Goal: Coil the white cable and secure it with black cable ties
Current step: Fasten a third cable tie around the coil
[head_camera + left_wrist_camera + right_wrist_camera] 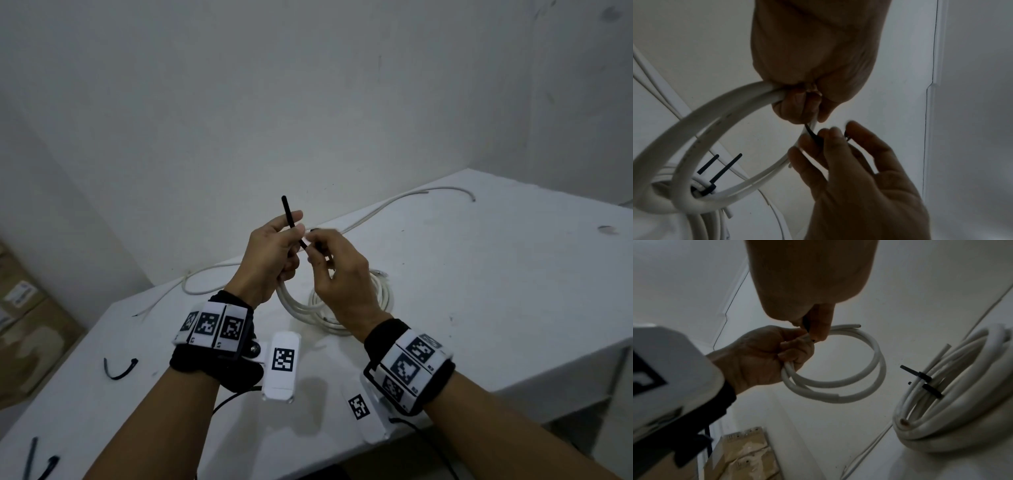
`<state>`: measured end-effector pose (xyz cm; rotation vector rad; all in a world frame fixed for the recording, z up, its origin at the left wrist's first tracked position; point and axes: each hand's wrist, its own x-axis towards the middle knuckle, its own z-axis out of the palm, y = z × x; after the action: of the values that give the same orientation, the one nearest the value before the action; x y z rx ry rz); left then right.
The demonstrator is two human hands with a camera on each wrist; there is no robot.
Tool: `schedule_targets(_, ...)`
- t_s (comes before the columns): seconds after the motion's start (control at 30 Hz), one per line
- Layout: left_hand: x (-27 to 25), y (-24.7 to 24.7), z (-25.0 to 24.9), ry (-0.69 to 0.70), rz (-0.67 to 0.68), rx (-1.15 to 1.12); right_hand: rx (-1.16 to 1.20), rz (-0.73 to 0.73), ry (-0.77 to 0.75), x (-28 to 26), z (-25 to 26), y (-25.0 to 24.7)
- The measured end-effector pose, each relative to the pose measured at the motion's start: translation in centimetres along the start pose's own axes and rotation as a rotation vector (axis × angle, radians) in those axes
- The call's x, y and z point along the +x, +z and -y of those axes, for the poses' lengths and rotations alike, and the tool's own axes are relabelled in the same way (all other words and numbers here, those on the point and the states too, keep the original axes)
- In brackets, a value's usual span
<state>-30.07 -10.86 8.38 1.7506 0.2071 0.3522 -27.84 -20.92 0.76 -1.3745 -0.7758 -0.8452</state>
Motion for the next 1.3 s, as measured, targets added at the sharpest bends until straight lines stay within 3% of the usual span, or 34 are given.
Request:
schedule_targets(0.1, -0.2, -0.2, 0.4, 0.019, -0.002, 0.048, 0.133, 0.014, 0.2, 0.3, 0.7, -0.7)
schedule_targets(0.23, -0.8, 0.1, 0.8, 0.084, -0.007, 0.115, 0.166, -0.012, 0.281, 1.7, 1.2, -1.6)
schedule_targets(0.9, -1.4, 1.2, 0.2, 0.267, -0.039, 0.365, 0.088, 0.078, 0.249, 3.2, 0.6, -2.9)
schedule_targets(1.07, -1.4, 1.5, 0.2, 0.249, -0.057, 0.339, 0.122, 0.019, 0.248, 3.2, 0.7, -3.0)
schedule_targets(1.3, -1.4, 1.6, 0.4, 0.258, -0.054, 0.371, 0.105, 0.056, 0.253, 3.1, 0.7, -3.3)
